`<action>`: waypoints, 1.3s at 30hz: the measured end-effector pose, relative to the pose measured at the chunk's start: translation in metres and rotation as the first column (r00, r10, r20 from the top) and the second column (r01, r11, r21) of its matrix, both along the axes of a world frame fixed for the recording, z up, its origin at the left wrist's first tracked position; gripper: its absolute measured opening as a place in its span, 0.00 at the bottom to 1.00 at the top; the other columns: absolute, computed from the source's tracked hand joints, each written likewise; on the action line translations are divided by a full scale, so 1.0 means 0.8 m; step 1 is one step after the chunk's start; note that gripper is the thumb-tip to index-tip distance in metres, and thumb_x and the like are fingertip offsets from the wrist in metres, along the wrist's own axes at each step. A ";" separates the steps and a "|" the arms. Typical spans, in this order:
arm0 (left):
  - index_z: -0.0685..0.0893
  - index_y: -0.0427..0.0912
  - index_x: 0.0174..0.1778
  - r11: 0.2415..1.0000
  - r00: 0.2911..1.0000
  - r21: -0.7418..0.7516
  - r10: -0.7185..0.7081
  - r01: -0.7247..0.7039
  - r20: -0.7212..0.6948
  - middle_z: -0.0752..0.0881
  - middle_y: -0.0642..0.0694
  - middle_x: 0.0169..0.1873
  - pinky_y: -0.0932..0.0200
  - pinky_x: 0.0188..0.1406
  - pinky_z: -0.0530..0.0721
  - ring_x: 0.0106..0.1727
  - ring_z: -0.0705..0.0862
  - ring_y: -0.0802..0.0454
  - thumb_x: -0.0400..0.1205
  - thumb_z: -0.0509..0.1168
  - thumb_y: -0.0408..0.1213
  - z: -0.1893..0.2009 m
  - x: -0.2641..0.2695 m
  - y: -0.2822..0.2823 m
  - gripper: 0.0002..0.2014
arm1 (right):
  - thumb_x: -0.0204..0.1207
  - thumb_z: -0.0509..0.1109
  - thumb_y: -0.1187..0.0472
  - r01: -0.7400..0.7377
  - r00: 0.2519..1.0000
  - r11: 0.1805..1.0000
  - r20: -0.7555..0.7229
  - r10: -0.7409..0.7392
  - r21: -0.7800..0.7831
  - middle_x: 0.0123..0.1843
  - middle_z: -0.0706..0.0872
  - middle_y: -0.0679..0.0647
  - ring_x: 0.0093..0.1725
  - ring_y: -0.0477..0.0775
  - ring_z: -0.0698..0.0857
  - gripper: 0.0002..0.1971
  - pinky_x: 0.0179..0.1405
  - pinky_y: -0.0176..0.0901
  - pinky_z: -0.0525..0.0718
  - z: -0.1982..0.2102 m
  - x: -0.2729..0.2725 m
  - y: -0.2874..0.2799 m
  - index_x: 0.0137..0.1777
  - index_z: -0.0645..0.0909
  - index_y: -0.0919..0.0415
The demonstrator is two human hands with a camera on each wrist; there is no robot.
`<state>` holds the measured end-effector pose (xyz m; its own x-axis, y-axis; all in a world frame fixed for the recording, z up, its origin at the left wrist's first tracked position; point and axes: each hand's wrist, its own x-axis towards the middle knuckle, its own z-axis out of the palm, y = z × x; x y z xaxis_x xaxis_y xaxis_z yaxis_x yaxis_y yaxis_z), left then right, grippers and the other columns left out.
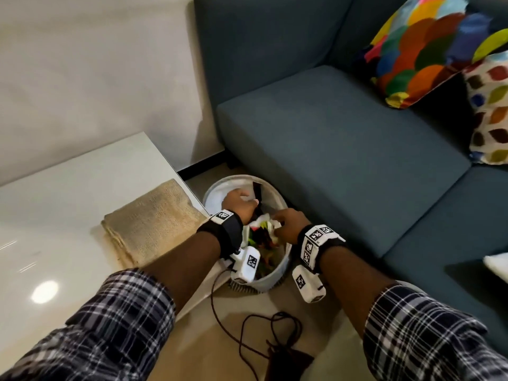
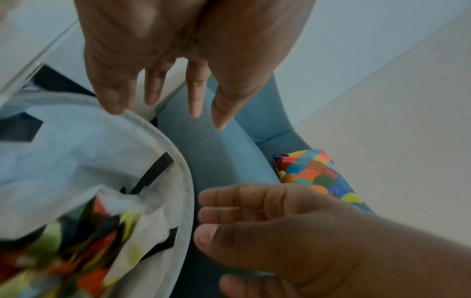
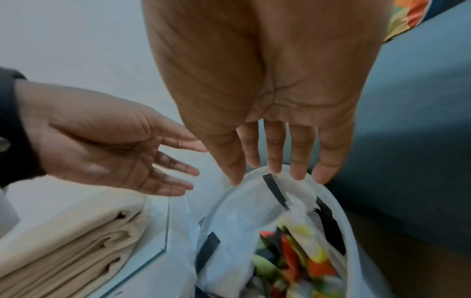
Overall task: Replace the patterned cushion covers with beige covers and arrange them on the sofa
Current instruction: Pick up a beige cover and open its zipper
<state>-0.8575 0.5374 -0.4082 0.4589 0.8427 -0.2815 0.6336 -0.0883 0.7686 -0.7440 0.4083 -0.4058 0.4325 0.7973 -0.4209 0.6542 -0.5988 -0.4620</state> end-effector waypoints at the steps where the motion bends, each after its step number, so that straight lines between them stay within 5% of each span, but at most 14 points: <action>1: 0.88 0.47 0.55 0.999 0.999 0.030 -0.028 0.027 0.027 0.89 0.47 0.54 0.60 0.59 0.79 0.62 0.86 0.44 0.78 0.74 0.42 0.003 -0.010 0.002 0.10 | 0.74 0.75 0.63 -0.016 1.000 0.999 -0.017 0.017 0.044 0.66 0.88 0.58 0.65 0.59 0.86 0.20 0.67 0.47 0.83 0.003 -0.007 0.002 0.67 0.86 0.54; 3: 0.88 0.53 0.46 0.993 0.997 0.106 -0.064 0.058 0.053 0.90 0.49 0.50 0.57 0.59 0.82 0.58 0.87 0.46 0.76 0.76 0.42 0.014 -0.043 0.009 0.05 | 0.77 0.73 0.63 -0.081 0.995 0.988 -0.055 0.088 0.129 0.60 0.91 0.56 0.61 0.57 0.87 0.13 0.66 0.49 0.83 0.012 -0.031 0.014 0.61 0.89 0.57; 6: 0.85 0.63 0.48 0.955 0.989 0.294 0.013 0.030 -0.145 0.85 0.49 0.60 0.50 0.64 0.81 0.64 0.83 0.44 0.72 0.77 0.54 0.036 -0.114 0.028 0.12 | 0.79 0.75 0.59 -0.129 0.981 0.964 -0.112 0.158 0.234 0.57 0.92 0.54 0.57 0.53 0.88 0.11 0.65 0.48 0.84 0.024 -0.077 0.040 0.59 0.90 0.58; 9: 0.81 0.66 0.60 0.954 0.921 0.291 0.048 0.073 -0.388 0.76 0.49 0.70 0.37 0.70 0.76 0.73 0.74 0.38 0.66 0.77 0.66 0.039 -0.188 0.037 0.27 | 0.77 0.78 0.56 -0.102 0.975 0.953 -0.163 0.154 0.285 0.60 0.90 0.54 0.60 0.52 0.87 0.17 0.63 0.44 0.84 0.022 -0.122 0.067 0.64 0.87 0.59; 13: 0.69 0.66 0.76 0.981 0.868 0.178 0.020 0.080 -0.496 0.56 0.41 0.85 0.36 0.84 0.55 0.85 0.54 0.33 0.59 0.72 0.75 0.000 -0.241 0.015 0.48 | 0.77 0.76 0.55 -0.039 0.970 0.968 -0.222 0.096 0.248 0.69 0.85 0.55 0.68 0.56 0.83 0.25 0.70 0.54 0.82 0.007 -0.157 0.080 0.74 0.79 0.59; 16: 0.68 0.67 0.76 0.960 0.847 0.235 -0.005 0.153 -0.532 0.61 0.42 0.84 0.35 0.84 0.52 0.85 0.55 0.34 0.65 0.73 0.71 -0.016 -0.246 -0.002 0.43 | 0.76 0.76 0.55 0.038 0.968 0.970 -0.251 0.024 0.240 0.65 0.87 0.52 0.65 0.55 0.85 0.24 0.67 0.53 0.84 -0.005 -0.166 0.084 0.72 0.81 0.57; 19: 0.73 0.63 0.74 0.943 0.886 0.290 -0.011 0.163 -0.464 0.68 0.48 0.80 0.37 0.77 0.65 0.80 0.65 0.38 0.76 0.73 0.57 -0.006 -0.232 -0.009 0.30 | 0.73 0.78 0.54 0.119 0.944 0.963 -0.327 -0.035 0.241 0.54 0.91 0.52 0.56 0.54 0.89 0.17 0.61 0.59 0.88 -0.015 -0.163 0.086 0.61 0.86 0.55; 23: 0.80 0.66 0.61 0.943 0.915 0.309 0.014 0.122 -0.404 0.81 0.52 0.65 0.42 0.61 0.81 0.67 0.79 0.41 0.79 0.68 0.49 0.010 -0.215 -0.004 0.14 | 0.78 0.77 0.58 0.261 0.772 0.952 -0.626 -0.106 0.160 0.61 0.89 0.66 0.61 0.65 0.88 0.20 0.62 0.58 0.88 0.013 -0.167 0.085 0.67 0.83 0.66; 26: 0.85 0.63 0.47 0.937 0.942 0.347 0.071 0.050 -0.327 0.89 0.53 0.46 0.47 0.50 0.86 0.51 0.88 0.44 0.80 0.63 0.44 0.026 -0.211 -0.001 0.08 | 0.80 0.76 0.60 0.293 0.649 0.945 -0.756 -0.086 0.144 0.58 0.88 0.61 0.54 0.56 0.86 0.19 0.53 0.46 0.85 0.028 -0.175 0.087 0.69 0.82 0.64; 30: 0.87 0.55 0.55 0.824 0.928 0.560 0.138 0.086 -0.347 0.90 0.50 0.49 0.50 0.46 0.83 0.51 0.88 0.41 0.83 0.60 0.44 0.072 -0.212 0.001 0.11 | 0.82 0.73 0.49 0.404 0.452 0.907 -0.888 -0.084 0.119 0.66 0.86 0.59 0.57 0.57 0.84 0.21 0.56 0.51 0.87 0.051 -0.187 0.091 0.72 0.77 0.54; 35: 0.87 0.58 0.59 0.597 0.904 0.758 0.123 0.262 -0.409 0.91 0.49 0.49 0.49 0.48 0.79 0.52 0.88 0.41 0.82 0.63 0.38 0.162 -0.183 -0.033 0.14 | 0.72 0.72 0.29 0.519 0.141 0.850 -0.990 0.022 0.092 0.64 0.88 0.61 0.57 0.65 0.89 0.36 0.63 0.70 0.84 0.108 -0.181 0.093 0.68 0.79 0.58; 39: 0.89 0.55 0.60 0.521 0.955 0.813 -0.019 0.261 -0.295 0.92 0.51 0.50 0.53 0.45 0.77 0.53 0.88 0.44 0.81 0.65 0.38 0.206 -0.146 -0.066 0.15 | 0.79 0.74 0.48 0.664 0.105 0.733 -0.989 0.102 0.146 0.59 0.89 0.61 0.55 0.62 0.90 0.30 0.48 0.60 0.90 0.159 -0.149 0.070 0.79 0.72 0.53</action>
